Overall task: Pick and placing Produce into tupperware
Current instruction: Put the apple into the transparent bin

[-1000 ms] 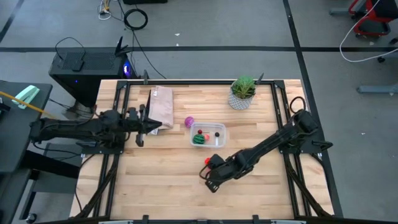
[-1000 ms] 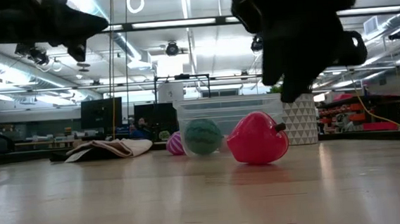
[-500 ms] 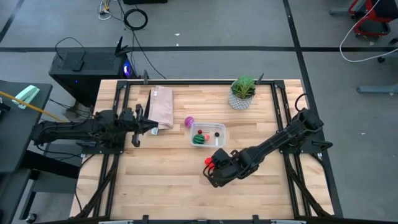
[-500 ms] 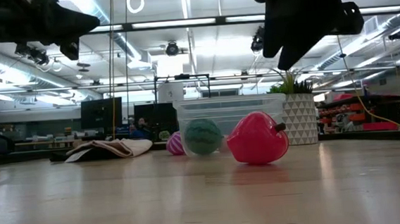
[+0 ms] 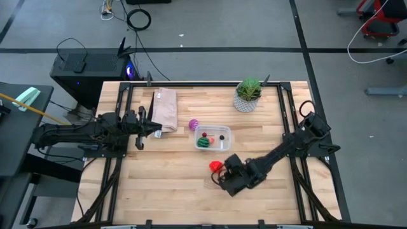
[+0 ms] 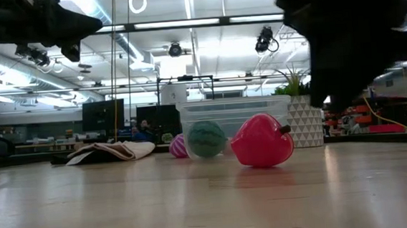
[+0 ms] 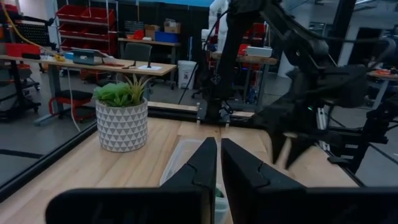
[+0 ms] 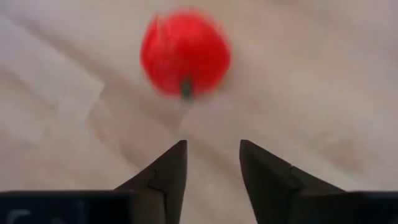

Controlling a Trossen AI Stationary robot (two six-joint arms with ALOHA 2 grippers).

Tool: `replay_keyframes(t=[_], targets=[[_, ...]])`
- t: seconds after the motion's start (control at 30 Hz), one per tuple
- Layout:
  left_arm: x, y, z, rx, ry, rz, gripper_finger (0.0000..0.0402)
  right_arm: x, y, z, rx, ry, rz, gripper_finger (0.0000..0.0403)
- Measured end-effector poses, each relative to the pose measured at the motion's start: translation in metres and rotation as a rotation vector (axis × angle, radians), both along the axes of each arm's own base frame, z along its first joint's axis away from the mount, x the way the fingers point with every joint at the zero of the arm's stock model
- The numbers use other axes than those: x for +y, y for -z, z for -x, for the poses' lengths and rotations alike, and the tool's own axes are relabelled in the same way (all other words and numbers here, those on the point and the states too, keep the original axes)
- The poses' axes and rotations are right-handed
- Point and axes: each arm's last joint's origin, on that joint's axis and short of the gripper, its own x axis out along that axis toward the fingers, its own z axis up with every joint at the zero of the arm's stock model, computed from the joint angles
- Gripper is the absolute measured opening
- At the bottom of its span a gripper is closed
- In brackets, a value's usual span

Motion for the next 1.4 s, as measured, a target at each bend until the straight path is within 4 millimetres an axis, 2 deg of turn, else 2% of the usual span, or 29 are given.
replay_keyframes(t=[0.13,0.23,0.43,0.7,0.9,1.17,1.4], targets=[[0.0,0.0,0.0,-0.002,-0.003,0.01,0.0023,0.011,0.01,0.007,-0.054,0.001,-0.025,0.0186],[0.0,0.0,0.0,-0.002,-0.003,0.011,0.0026,0.013,0.011,0.01,-0.075,-0.052,0.059,0.0211],[0.0,0.0,0.0,-0.004,-0.002,0.026,0.0032,0.007,0.018,0.013,-0.048,-0.168,0.189,0.0253],[0.0,0.0,0.0,-0.005,-0.008,0.045,0.002,-0.003,0.022,0.008,-0.053,-0.138,0.171,0.0328],[0.0,0.003,0.0,0.022,-0.008,0.047,0.002,-0.002,0.02,0.001,-0.104,-0.194,0.173,0.0391],[0.0,0.006,0.0,0.056,-0.009,0.05,0.003,-0.005,0.02,-0.002,-0.099,-0.253,0.214,0.0388],[0.0,0.006,0.0,0.056,-0.009,0.05,0.0019,-0.017,0.019,-0.009,-0.099,-0.233,0.232,0.0398]])
